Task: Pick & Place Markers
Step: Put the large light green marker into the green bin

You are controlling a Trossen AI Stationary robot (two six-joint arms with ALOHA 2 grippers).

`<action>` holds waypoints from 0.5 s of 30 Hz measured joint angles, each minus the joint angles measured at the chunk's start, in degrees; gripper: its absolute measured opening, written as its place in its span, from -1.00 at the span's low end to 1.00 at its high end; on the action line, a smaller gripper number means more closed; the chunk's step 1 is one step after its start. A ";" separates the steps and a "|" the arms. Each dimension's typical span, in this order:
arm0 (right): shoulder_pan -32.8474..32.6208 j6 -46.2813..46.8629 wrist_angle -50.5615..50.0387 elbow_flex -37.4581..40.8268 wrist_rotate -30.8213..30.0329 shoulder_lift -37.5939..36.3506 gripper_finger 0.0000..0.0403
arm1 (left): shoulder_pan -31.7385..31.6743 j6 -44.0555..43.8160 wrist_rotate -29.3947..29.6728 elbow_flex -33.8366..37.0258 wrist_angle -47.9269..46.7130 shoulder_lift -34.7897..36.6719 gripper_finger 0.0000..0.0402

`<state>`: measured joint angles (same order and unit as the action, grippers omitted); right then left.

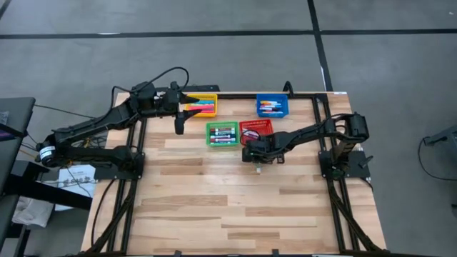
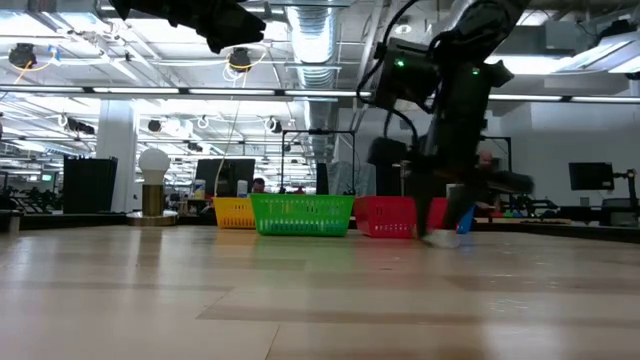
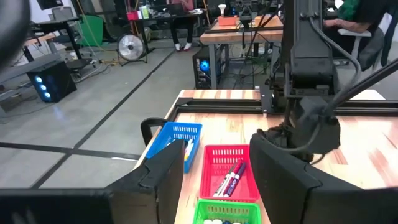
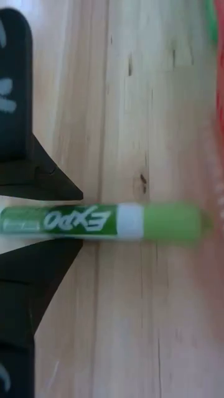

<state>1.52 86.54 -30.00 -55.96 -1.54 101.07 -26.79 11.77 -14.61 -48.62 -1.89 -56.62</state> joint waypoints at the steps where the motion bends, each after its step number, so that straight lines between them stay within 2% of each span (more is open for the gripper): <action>1: 0.00 0.02 -0.12 -0.05 -0.07 0.78 -0.52 | 0.00 -0.01 0.00 0.00 0.16 0.00 -0.10; 15: -0.96 -0.03 -2.50 -0.66 -0.48 2.17 -0.56 | 0.07 -0.03 -0.02 0.00 0.85 0.00 -0.10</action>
<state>0.56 86.51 -32.50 -56.62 -2.02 103.24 -26.72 11.74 -14.63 -48.62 -1.04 -56.62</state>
